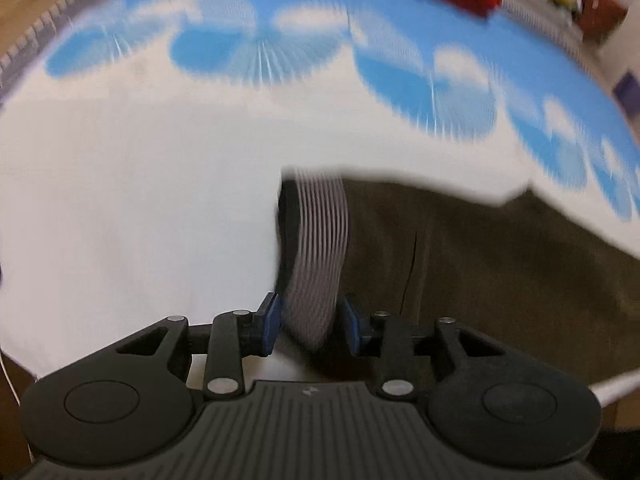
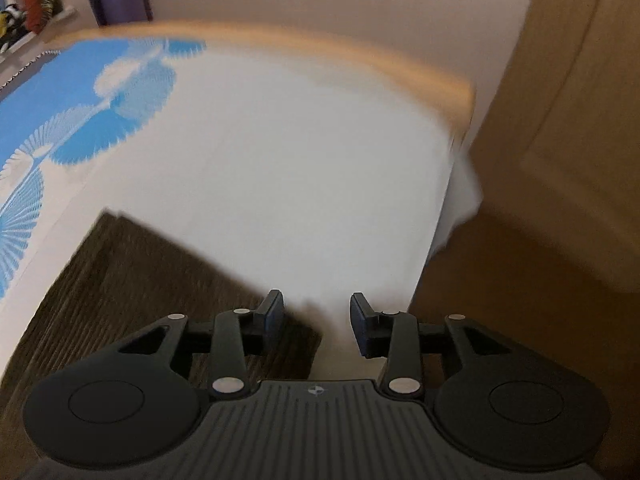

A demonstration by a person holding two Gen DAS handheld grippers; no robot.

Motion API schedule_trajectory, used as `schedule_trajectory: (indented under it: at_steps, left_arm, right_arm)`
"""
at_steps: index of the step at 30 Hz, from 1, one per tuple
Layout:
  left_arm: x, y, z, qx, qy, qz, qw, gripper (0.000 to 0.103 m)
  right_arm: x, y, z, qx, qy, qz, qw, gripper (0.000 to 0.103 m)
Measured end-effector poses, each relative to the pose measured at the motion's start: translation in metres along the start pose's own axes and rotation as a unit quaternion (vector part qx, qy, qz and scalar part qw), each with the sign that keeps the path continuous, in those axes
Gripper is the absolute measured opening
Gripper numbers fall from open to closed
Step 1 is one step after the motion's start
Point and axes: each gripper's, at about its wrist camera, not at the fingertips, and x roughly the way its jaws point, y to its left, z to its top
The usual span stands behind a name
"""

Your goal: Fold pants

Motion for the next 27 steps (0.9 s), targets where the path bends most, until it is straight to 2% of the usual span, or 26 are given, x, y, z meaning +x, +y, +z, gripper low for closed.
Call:
schedule_trajectory:
  at_steps: [2,5,7,9,10,12,14,15,16,18,22,24,27]
  left_arm:
    - [-0.008,-0.013,0.005,0.023,-0.033,-0.021,0.999,0.036]
    - [-0.011,-0.028,0.01,0.046,-0.059,-0.046,0.9962,0.036]
    - [-0.011,-0.035,0.014,0.055,-0.07,-0.063,0.994,0.035]
    - [-0.005,-0.042,0.013,0.066,-0.055,-0.086,0.9926,0.035]
    - [0.002,-0.047,0.012,0.081,-0.041,-0.081,0.9926,0.035]
    - [0.021,-0.055,0.005,0.12,-0.005,-0.043,0.9918,0.035]
    - [0.06,-0.049,-0.01,0.142,0.085,0.012,0.9861,0.018]
    - [0.073,-0.045,-0.018,0.157,0.113,0.034,0.9804,0.002]
    - [0.073,-0.046,-0.022,0.181,0.104,0.031,0.9774,0.002]
    - [0.07,-0.039,-0.021,0.162,0.102,0.017,0.9814,0.002]
    - [0.07,-0.027,-0.02,0.14,0.096,-0.008,0.9854,0.002]
    - [0.069,-0.026,-0.02,0.143,0.095,-0.012,0.9851,0.002]
    - [0.069,-0.024,-0.019,0.149,0.094,-0.018,0.9842,0.002]
  right_arm:
    - [-0.019,0.009,0.005,-0.012,-0.048,0.007,0.999,0.039]
    - [-0.05,0.041,-0.001,-0.05,-0.105,0.076,0.99,0.039]
    - [-0.069,0.071,-0.009,-0.09,-0.129,0.133,0.978,0.039]
    - [-0.087,0.104,-0.021,-0.134,-0.131,0.211,0.959,0.039]
    - [-0.094,0.119,-0.026,-0.152,-0.128,0.245,0.949,0.039]
    - [-0.112,0.156,-0.044,-0.2,-0.12,0.316,0.92,0.038]
    - [-0.131,0.191,-0.064,-0.254,-0.116,0.371,0.886,0.033]
    - [-0.139,0.208,-0.073,-0.276,-0.113,0.393,0.87,0.032]
    - [-0.147,0.226,-0.084,-0.299,-0.103,0.418,0.852,0.031]
    - [-0.16,0.258,-0.107,-0.339,-0.072,0.462,0.816,0.031]
    - [-0.185,0.32,-0.155,-0.421,-0.015,0.507,0.752,0.032]
    - [-0.2,0.344,-0.187,-0.463,-0.006,0.51,0.725,0.034]
    - [-0.213,0.376,-0.223,-0.504,0.016,0.514,0.694,0.035]
